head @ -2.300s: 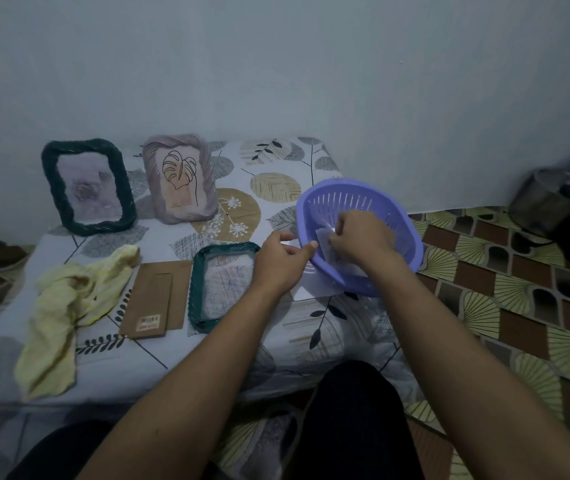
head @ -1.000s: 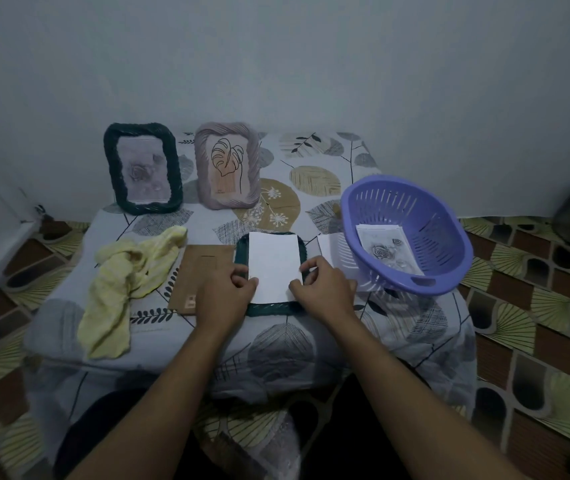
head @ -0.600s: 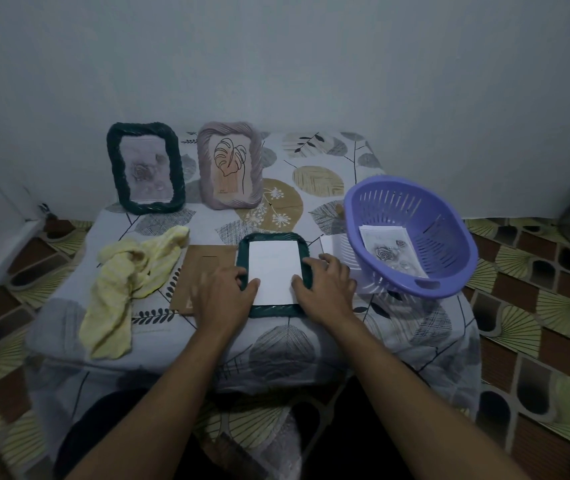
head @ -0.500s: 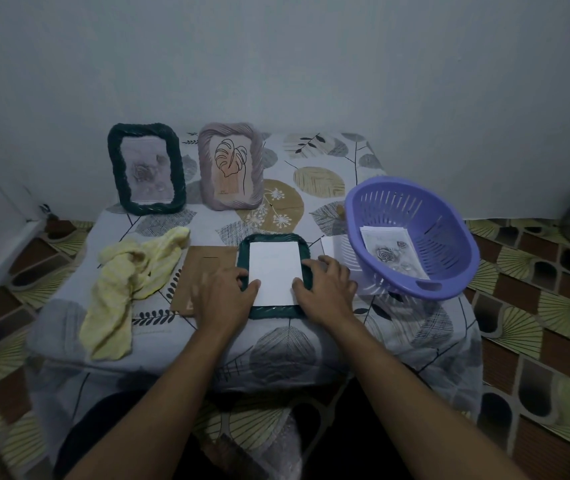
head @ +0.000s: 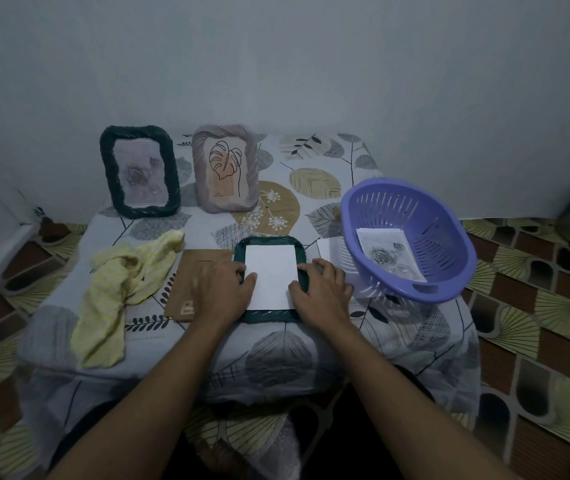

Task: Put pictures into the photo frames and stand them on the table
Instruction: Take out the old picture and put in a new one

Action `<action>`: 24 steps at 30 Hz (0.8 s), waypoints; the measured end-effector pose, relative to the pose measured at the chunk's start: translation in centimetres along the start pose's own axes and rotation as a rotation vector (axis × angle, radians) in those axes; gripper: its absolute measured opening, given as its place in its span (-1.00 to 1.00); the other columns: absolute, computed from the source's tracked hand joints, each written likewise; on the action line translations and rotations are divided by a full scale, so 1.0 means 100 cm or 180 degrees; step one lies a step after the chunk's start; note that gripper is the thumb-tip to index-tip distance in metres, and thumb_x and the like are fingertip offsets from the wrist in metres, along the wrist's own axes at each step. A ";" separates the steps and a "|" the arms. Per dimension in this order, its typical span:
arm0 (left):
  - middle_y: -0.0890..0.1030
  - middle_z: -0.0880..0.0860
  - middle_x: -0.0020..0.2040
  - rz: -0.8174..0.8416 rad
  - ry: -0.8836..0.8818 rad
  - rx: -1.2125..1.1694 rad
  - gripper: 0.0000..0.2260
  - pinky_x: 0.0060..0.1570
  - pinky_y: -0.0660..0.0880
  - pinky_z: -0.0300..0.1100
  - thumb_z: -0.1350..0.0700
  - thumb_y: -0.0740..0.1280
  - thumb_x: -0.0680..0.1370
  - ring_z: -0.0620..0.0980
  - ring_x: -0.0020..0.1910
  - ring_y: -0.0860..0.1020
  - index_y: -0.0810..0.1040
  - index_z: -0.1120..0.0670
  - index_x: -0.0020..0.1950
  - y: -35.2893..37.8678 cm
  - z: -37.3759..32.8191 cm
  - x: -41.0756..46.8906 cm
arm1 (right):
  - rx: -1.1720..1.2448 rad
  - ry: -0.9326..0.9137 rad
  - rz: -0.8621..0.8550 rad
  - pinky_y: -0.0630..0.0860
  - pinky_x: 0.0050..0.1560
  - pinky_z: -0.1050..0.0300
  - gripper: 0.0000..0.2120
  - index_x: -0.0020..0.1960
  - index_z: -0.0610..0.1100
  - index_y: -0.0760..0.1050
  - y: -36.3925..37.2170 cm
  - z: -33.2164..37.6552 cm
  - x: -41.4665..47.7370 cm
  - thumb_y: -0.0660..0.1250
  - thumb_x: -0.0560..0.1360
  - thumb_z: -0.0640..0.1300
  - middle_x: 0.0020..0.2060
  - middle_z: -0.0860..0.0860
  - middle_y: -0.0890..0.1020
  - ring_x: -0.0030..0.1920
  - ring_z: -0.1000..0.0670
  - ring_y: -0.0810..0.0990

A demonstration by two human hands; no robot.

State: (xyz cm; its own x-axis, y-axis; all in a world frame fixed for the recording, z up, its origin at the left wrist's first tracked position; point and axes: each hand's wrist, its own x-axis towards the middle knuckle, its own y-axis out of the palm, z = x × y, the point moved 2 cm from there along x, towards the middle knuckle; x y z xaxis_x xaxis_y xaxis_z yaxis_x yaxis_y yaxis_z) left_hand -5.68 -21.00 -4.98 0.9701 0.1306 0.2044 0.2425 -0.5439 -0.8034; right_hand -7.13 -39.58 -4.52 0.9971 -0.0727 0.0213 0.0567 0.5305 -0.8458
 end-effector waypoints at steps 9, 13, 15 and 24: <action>0.48 -0.07 -0.36 -0.0053 -0.0023 -0.0111 -0.87 -0.07 0.54 0.06 -0.01 0.43 0.48 0.10 -0.21 0.57 0.66 0.04 -0.14 0.002 0.001 0.006 | 0.0038 -0.0107 -0.0034 0.12 0.37 -0.08 -0.59 0.40 0.02 0.40 -0.001 0.000 -0.001 0.21 0.57 0.04 0.45 -0.03 0.30 0.45 -0.06 0.15; 0.59 -0.01 -0.31 -0.0147 -0.0122 -0.0205 -0.81 -0.08 0.55 0.03 -0.02 0.43 0.48 0.08 -0.20 0.59 0.69 0.07 -0.01 0.001 0.000 0.006 | 0.0056 -0.0095 -0.0031 0.11 0.37 -0.08 -0.60 0.39 0.02 0.40 -0.001 0.001 0.001 0.21 0.57 0.03 0.45 -0.03 0.30 0.45 -0.06 0.15; 0.62 0.01 -0.29 -0.0143 -0.0170 -0.0209 -0.74 -0.10 0.56 0.04 -0.09 0.39 0.47 0.09 -0.21 0.58 0.68 0.06 0.01 0.001 0.001 0.005 | 0.0064 -0.0094 -0.0024 0.11 0.37 -0.08 -0.59 0.40 0.01 0.40 -0.001 0.002 0.001 0.21 0.57 0.03 0.45 -0.03 0.30 0.45 -0.06 0.15; 0.61 0.03 -0.27 -0.0019 -0.0241 -0.0321 -0.75 -0.07 0.56 0.09 -0.08 0.41 0.48 0.13 -0.17 0.58 0.67 0.04 0.04 0.005 0.003 0.008 | 0.0098 -0.0046 0.0032 0.10 0.39 -0.08 -0.59 0.41 0.00 0.39 -0.001 0.002 0.003 0.21 0.57 0.02 0.46 -0.03 0.29 0.46 -0.07 0.14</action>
State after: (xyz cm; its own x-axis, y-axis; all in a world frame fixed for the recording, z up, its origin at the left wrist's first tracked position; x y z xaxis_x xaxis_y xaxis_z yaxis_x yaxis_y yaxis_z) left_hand -4.80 -20.92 -5.40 0.9673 0.1941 0.1632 0.2501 -0.6230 -0.7412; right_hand -6.81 -39.48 -4.30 0.9983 -0.0552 0.0209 0.0481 0.5568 -0.8293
